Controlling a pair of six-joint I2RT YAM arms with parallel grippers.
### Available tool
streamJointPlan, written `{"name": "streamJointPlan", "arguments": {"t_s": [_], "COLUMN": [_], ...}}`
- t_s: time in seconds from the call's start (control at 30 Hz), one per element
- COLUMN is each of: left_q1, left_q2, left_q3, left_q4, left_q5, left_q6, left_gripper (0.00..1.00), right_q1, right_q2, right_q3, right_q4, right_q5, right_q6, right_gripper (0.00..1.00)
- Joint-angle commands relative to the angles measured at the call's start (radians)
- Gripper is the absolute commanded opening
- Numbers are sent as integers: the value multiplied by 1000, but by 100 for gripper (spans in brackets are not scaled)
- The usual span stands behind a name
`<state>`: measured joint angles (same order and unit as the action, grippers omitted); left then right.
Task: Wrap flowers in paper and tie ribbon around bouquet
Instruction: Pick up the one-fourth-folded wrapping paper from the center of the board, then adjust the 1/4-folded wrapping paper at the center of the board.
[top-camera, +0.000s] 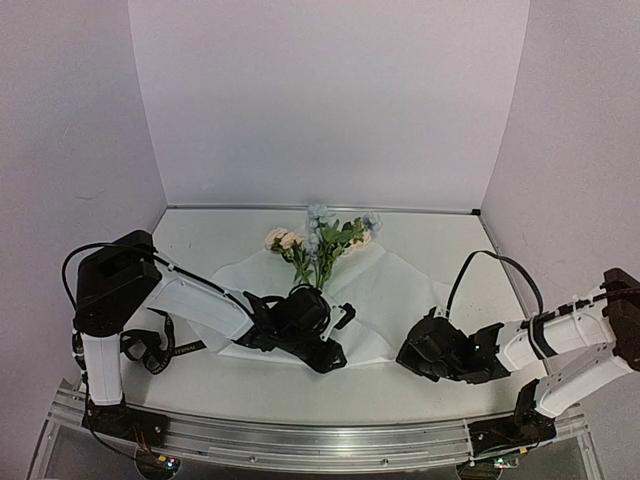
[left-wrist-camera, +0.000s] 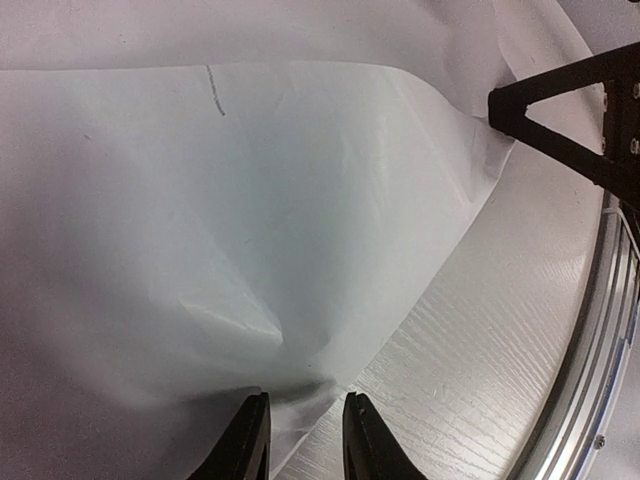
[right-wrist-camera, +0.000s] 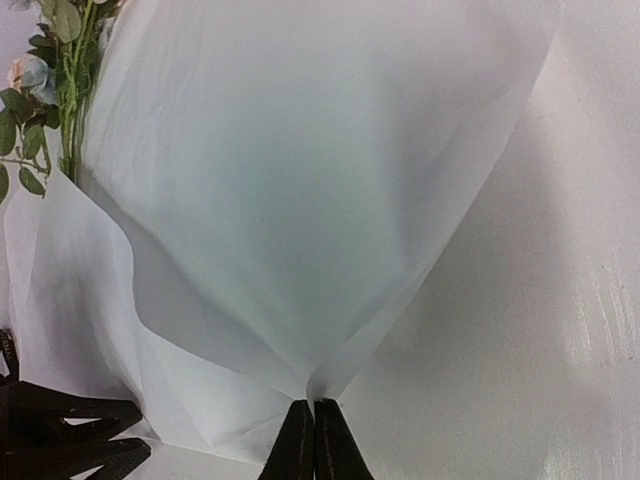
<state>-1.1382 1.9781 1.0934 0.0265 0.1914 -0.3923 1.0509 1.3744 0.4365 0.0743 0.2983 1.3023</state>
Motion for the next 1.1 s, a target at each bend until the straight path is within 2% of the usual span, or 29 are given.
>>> {"name": "streamJointPlan", "arguments": {"t_s": [0.0,0.3,0.6,0.87,1.07], "left_q1": [3,-5,-17,-17,-17], "left_q2": [12,15,97,163,150], "left_q3": [43,102,191,247,246], "left_q4": [-11,-20,-72,-97,-96], "left_q5": [15,22,26,55,51], "left_q6": [13,28,69,51,54], "left_gripper": [27,27,27,26,26], "right_q1": [31,86,99,107,122], "right_q2": [-48,-111,-226,-301,-344], "right_q3": [-14,-25,-30,-88,-26], "right_q4": [30,0,-147,-189,-315], "right_q5": [67,129,129,157,160], "right_q6": [-67,-174,-236,-261,-362], "right_gripper": [0,0,0,0,0]}}
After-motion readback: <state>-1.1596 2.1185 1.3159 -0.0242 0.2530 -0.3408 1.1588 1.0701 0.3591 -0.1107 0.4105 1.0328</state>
